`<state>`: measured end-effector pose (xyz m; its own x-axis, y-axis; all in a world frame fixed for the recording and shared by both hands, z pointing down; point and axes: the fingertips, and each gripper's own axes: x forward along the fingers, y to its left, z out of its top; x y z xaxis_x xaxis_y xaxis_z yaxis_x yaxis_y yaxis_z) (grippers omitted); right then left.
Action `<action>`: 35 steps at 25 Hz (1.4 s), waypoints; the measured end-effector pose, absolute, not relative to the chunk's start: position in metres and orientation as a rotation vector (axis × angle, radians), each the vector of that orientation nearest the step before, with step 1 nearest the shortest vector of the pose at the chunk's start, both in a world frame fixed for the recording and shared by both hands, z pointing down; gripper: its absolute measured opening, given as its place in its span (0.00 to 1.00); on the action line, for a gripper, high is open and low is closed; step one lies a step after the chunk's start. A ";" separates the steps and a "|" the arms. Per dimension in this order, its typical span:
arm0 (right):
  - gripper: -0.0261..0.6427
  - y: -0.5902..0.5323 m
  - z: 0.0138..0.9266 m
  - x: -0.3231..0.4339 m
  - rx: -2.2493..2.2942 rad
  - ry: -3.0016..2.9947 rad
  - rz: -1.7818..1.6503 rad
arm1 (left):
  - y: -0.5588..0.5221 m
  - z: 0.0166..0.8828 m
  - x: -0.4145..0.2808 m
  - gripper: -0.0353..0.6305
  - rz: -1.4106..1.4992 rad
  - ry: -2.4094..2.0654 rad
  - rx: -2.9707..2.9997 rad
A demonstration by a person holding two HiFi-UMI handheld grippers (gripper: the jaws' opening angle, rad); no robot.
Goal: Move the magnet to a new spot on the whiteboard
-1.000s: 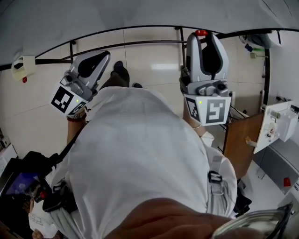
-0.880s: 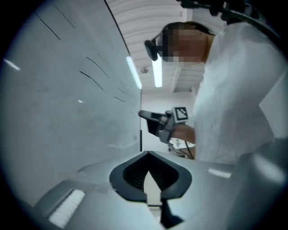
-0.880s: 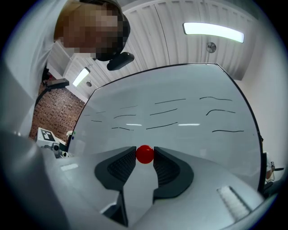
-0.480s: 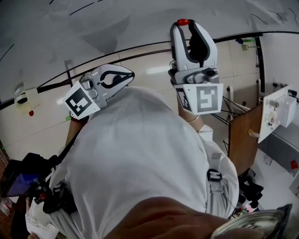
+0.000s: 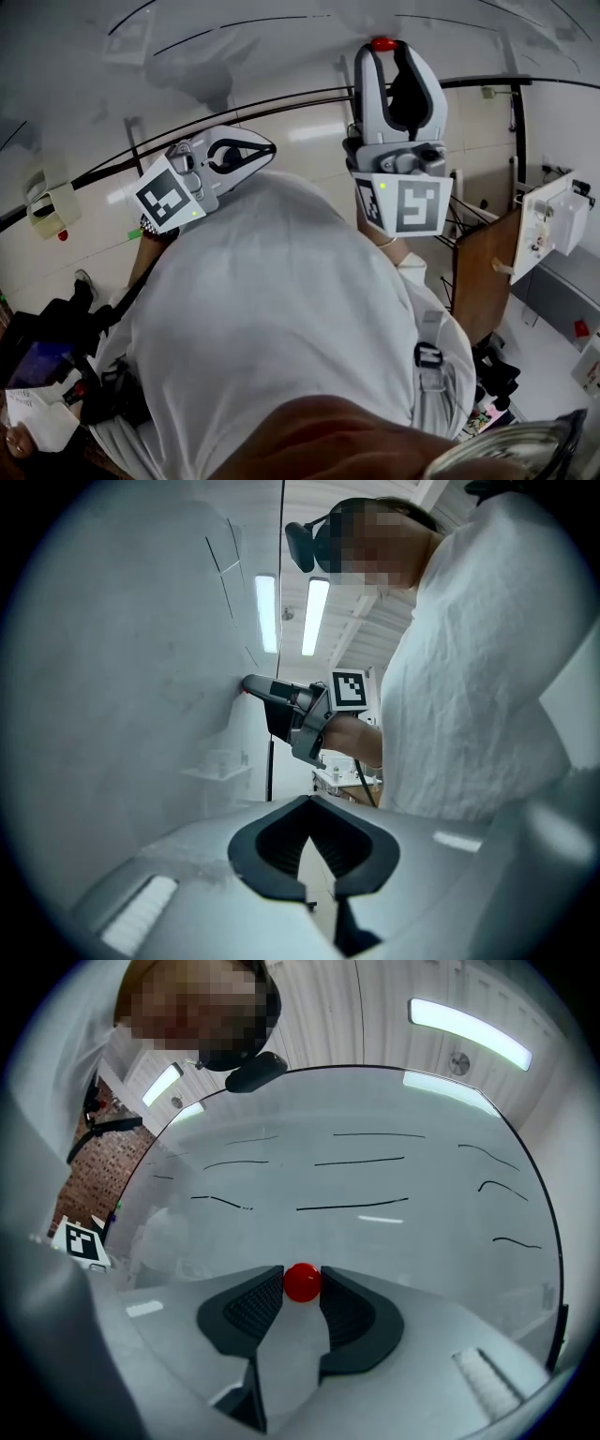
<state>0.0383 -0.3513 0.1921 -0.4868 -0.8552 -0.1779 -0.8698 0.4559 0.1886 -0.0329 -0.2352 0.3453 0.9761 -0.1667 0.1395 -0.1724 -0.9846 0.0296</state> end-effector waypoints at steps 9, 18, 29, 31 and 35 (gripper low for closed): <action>0.23 -0.353 0.193 0.038 -1.535 2.612 0.412 | -0.246 0.349 -0.040 0.06 0.222 -0.321 3.056; 0.33 -0.334 0.217 0.053 -1.444 2.695 0.278 | -0.235 0.334 -0.040 0.06 0.104 -0.522 3.017; 0.33 -0.231 0.258 0.131 -1.325 2.772 0.138 | -0.144 0.375 0.027 0.06 0.247 -0.704 2.875; 0.33 -0.210 0.275 0.144 -1.285 2.804 0.103 | -0.121 0.379 0.045 0.06 0.245 -0.713 2.867; 0.33 -0.184 0.300 0.154 -1.208 2.830 -0.032 | -0.063 0.382 0.059 0.06 0.339 -0.757 2.864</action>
<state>0.1536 -0.1835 0.3003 -0.6900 -0.7220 -0.0513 -0.7206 0.6919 -0.0445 0.0585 -0.0629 0.3819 0.8463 -0.4663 0.2577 -0.5025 -0.8592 0.0956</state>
